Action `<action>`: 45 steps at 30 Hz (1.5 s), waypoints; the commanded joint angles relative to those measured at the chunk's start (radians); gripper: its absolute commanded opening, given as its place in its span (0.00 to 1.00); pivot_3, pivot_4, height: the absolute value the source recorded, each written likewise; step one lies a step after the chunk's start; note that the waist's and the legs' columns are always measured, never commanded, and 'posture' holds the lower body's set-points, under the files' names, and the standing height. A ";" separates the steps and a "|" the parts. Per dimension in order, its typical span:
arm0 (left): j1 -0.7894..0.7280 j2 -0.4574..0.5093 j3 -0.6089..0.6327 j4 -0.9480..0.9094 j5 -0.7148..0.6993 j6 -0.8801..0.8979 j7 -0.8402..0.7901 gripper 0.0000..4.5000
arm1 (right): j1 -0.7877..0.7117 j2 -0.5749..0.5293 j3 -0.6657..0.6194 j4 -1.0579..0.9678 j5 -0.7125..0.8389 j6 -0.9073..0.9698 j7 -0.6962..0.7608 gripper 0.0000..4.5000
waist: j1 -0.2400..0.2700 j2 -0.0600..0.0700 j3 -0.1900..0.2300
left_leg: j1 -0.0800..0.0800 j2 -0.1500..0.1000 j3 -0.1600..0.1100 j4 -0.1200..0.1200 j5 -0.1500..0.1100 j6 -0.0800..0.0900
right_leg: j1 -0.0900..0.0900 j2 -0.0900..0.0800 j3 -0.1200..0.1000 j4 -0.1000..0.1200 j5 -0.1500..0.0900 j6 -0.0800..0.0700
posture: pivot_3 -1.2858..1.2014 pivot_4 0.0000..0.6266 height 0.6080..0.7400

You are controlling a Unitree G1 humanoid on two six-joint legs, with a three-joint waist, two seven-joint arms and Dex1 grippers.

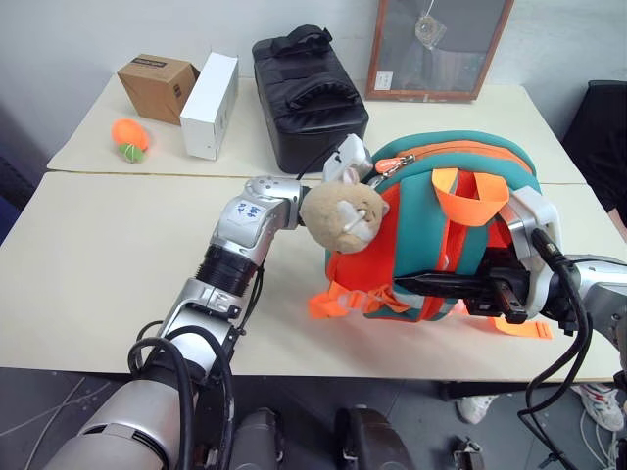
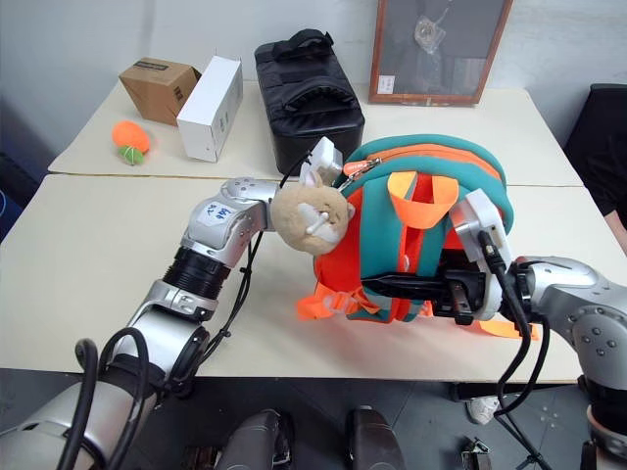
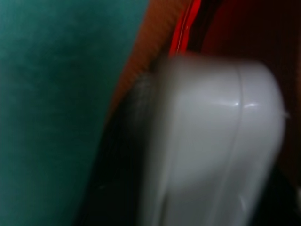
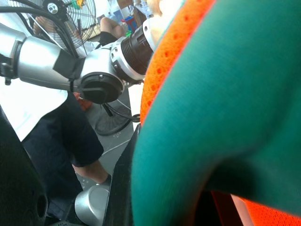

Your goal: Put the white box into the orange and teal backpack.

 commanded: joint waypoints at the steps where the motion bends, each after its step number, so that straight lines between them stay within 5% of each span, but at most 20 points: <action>1: 0.017 0.107 0.056 -0.139 -0.053 0.050 -0.054 0.77 | 0.014 0.007 -0.018 -0.029 0.023 -0.012 -0.013 0.00 | -0.005 0.000 0.000 | 0.000 0.000 0.000 0.000 0.000 0.000 | 0.000 0.000 0.000 0.000 0.000 0.000 | 0.52 0.24 1.00; 5: 0.066 0.254 0.107 -0.274 -0.135 0.112 -0.136 0.99 | 0.023 0.017 -0.010 -0.031 0.014 -0.018 -0.025 0.00 | -0.013 0.000 0.000 | 0.000 0.000 0.000 -0.001 0.000 -0.001 | 0.000 0.000 0.000 0.000 0.000 0.000 | 0.52 0.24 1.00; 19: 0.145 0.599 0.267 -0.455 -0.275 0.192 -0.229 0.99 | -0.008 0.022 0.035 0.010 -0.036 -0.033 -0.016 0.00 | -0.017 0.000 0.000 | 0.001 0.000 -0.001 -0.001 0.000 0.000 | 0.002 -0.001 -0.001 -0.001 0.000 -0.001 | 0.52 0.24 1.00; 24: 0.135 0.574 0.330 -0.596 -0.405 0.320 -0.104 0.99 | -0.015 0.024 0.035 0.021 -0.040 -0.033 -0.013 0.00 | -0.016 0.000 0.000 | 0.001 -0.001 -0.001 -0.001 0.000 0.000 | 0.003 -0.001 -0.001 -0.001 0.000 0.000 | 0.52 0.24 1.00; 39: 0.213 0.397 0.061 -0.751 -0.326 0.279 0.081 0.99 | -0.038 0.033 0.034 0.019 -0.015 -0.019 -0.046 0.00 | -0.013 0.000 0.000 | 0.003 -0.001 -0.001 -0.001 0.000 0.000 | 0.005 -0.001 0.000 -0.002 0.000 0.000 | 0.52 0.24 1.00; 45: 0.209 0.407 0.066 -0.723 -0.341 0.293 0.053 0.66 | -0.033 0.036 0.031 0.011 -0.013 -0.021 -0.061 0.00 | -0.004 0.000 0.000 | 0.003 -0.001 -0.001 -0.001 0.000 0.000 | 0.005 -0.001 0.000 -0.002 0.000 0.000 | 0.52 0.24 1.00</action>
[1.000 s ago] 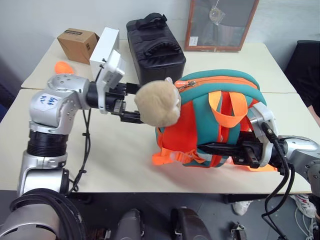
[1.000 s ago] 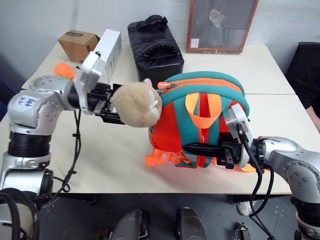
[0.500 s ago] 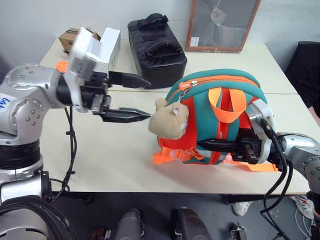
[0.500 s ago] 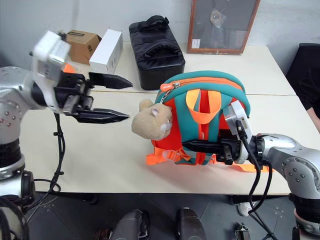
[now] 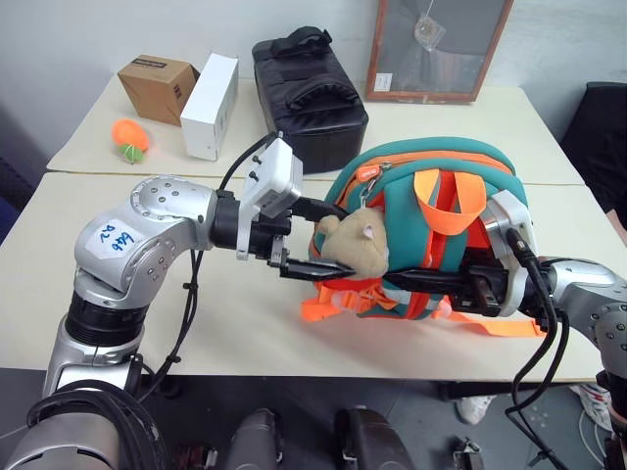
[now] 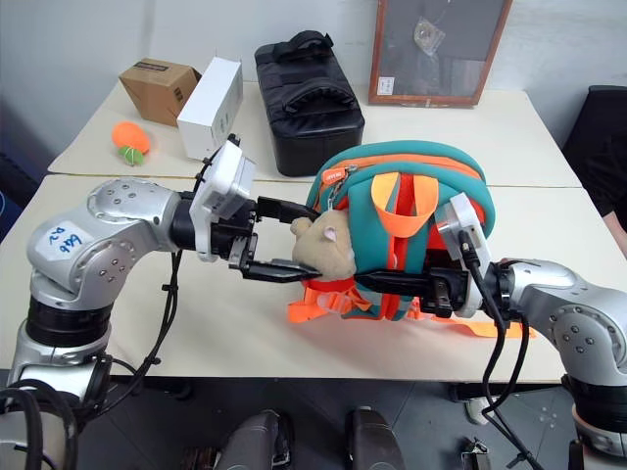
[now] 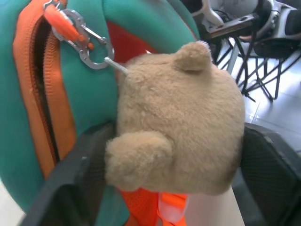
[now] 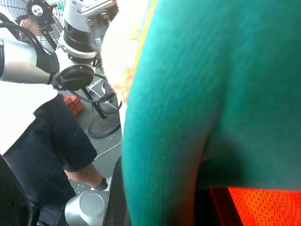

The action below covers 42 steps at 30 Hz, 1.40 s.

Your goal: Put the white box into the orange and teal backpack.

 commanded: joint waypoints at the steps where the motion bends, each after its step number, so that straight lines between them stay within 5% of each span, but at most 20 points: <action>1: -0.008 0.019 0.009 -0.017 -0.033 0.006 -0.034 0.60 | -0.004 0.002 -0.030 -0.031 0.028 -0.006 -0.008 0.00 | 0.001 0.000 0.000 | 0.000 0.000 0.000 0.000 0.000 0.000 | 0.000 0.000 0.000 0.000 0.000 0.000 | 0.52 0.24 1.00; 8: -0.031 0.063 0.034 0.028 -0.026 -0.017 -0.060 0.24 | 0.005 0.004 -0.029 -0.035 0.027 -0.013 -0.018 0.00 | 0.002 0.000 0.000 | 0.000 0.000 0.000 0.000 0.000 0.000 | 0.000 0.000 0.000 0.000 0.000 0.000 | 0.52 0.24 1.00; 19: -0.127 0.221 0.135 0.340 0.065 -0.160 -0.159 0.23 | 0.060 -0.033 -0.117 -0.028 0.078 0.002 0.001 0.00 | 0.004 0.000 0.000 | 0.000 0.001 0.000 0.000 0.000 0.000 | 0.000 0.001 -0.001 0.000 0.000 0.000 | 0.52 0.24 1.00; 28: 0.162 0.367 0.045 0.283 0.201 -0.299 -0.262 0.23 | 0.122 -0.038 -0.186 -0.024 0.114 -0.005 -0.006 0.00 | -0.013 0.000 0.000 | 0.000 0.001 0.000 -0.002 0.000 0.001 | -0.001 0.000 0.000 -0.001 0.000 -0.001 | 0.52 0.24 1.00; 32: 0.254 0.297 -0.053 0.314 0.357 -0.427 -0.157 0.23 | 0.140 -0.028 -0.190 -0.043 0.129 -0.015 -0.001 0.00 | -0.013 0.000 0.000 | 0.002 0.000 0.001 -0.006 -0.001 0.002 | 0.000 -0.001 0.001 -0.002 0.000 -0.001 | 0.52 0.24 1.00; 42: 0.143 0.009 -0.115 0.541 0.471 -0.528 -0.012 0.23 | 0.140 -0.014 -0.178 -0.118 0.150 -0.042 -0.042 0.00 | 0.015 0.002 -0.001 | 0.003 0.000 0.000 -0.005 -0.001 0.004 | 0.000 -0.001 0.000 -0.001 0.000 -0.001 | 0.52 0.24 1.00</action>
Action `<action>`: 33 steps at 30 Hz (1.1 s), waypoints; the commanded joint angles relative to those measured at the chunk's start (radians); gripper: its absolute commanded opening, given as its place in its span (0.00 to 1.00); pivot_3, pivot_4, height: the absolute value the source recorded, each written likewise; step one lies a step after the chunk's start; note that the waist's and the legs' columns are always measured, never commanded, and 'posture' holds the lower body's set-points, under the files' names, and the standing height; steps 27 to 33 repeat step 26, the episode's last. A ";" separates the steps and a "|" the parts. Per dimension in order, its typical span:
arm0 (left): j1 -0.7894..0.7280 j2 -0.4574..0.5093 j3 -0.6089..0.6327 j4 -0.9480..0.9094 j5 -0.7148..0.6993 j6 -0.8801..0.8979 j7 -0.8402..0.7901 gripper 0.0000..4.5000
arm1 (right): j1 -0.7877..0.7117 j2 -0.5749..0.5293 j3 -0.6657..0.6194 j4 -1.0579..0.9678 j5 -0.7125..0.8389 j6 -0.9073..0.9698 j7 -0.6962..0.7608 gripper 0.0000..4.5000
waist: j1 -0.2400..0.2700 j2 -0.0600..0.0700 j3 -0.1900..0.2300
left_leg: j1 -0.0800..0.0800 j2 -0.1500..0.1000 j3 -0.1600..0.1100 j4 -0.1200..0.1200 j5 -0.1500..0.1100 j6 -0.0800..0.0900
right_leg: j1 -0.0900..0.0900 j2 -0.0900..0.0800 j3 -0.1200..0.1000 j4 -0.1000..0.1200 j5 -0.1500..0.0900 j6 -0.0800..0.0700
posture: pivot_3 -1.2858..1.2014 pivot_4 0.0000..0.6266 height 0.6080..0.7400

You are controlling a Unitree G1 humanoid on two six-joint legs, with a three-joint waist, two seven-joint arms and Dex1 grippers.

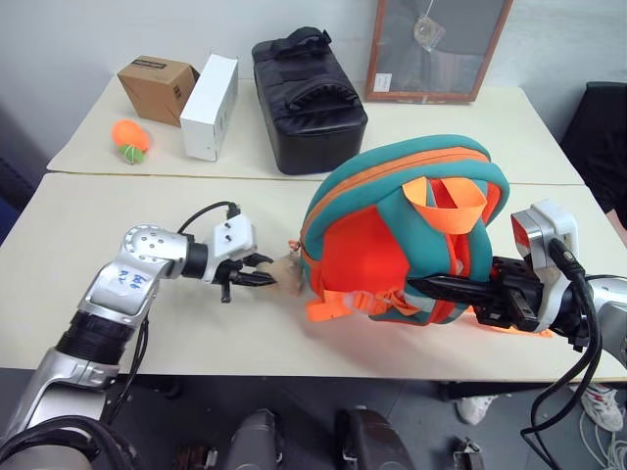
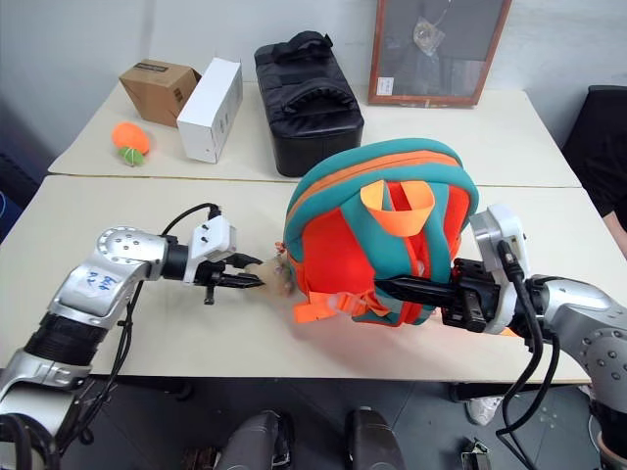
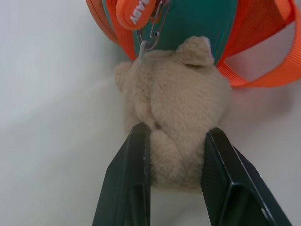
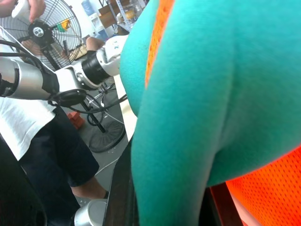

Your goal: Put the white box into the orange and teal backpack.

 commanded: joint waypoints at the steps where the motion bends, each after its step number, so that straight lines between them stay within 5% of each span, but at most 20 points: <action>1: -0.069 -0.065 0.020 0.127 0.039 -0.022 0.071 0.23 | -0.006 0.009 -0.025 -0.070 0.036 -0.027 -0.033 0.07 | 0.009 0.000 0.000 | 0.000 0.000 -0.001 0.001 0.000 0.000 | 0.000 0.000 -0.001 0.000 0.000 0.000 | 0.52 0.24 1.00; 6: -0.187 -0.111 0.082 0.285 0.013 -0.043 0.069 0.23 | 0.042 0.031 -0.009 -0.122 0.002 -0.044 -0.123 0.45 | 0.006 -0.001 0.000 | -0.002 0.000 -0.002 0.002 0.000 0.001 | 0.000 0.000 -0.001 0.000 0.000 0.001 | 0.52 0.24 1.00; 13: -0.038 0.047 0.188 0.080 -0.138 0.114 -0.125 0.73 | 0.210 -0.075 -0.157 -0.035 -0.134 -0.079 0.003 0.98 | -0.014 0.000 0.000 | -0.002 0.000 0.000 0.001 0.002 -0.003 | -0.001 0.001 -0.001 0.000 0.000 0.000 | 0.52 0.24 1.00; 17: 0.119 0.217 0.317 -0.113 -0.265 0.252 -0.201 0.99 | 0.322 -0.188 -0.335 0.113 -0.180 -0.084 0.193 1.00 | -0.023 -0.001 0.000 | -0.001 0.000 0.000 -0.001 0.002 -0.003 | 0.000 0.000 0.000 -0.002 0.000 0.000 | 0.52 0.24 1.00; 21: 0.206 0.357 0.499 -0.175 -0.381 0.379 -0.229 0.99 | 0.358 -0.290 -0.428 0.308 -0.284 -0.130 0.364 1.00 | -0.021 -0.001 0.000 | 0.003 0.000 -0.001 -0.004 0.001 0.001 | 0.004 0.000 -0.001 -0.004 0.000 0.000 | 0.52 0.24 1.00; 26: 0.212 0.416 0.698 -0.176 -0.484 0.493 -0.168 0.99 | 0.252 -0.348 -0.392 0.506 -0.343 -0.173 0.438 1.00 | -0.023 -0.001 0.000 | 0.011 0.000 -0.001 -0.009 0.001 0.000 | 0.009 -0.001 0.000 -0.005 -0.001 -0.002 | 0.52 0.24 1.00; 33: 0.212 0.416 0.698 -0.176 -0.484 0.493 -0.168 0.99 | 0.252 -0.348 -0.392 0.506 -0.343 -0.173 0.438 1.00 | -0.023 -0.001 0.000 | 0.011 0.000 -0.001 -0.009 0.001 0.000 | 0.009 -0.001 0.000 -0.005 -0.001 -0.002 | 0.52 0.24 1.00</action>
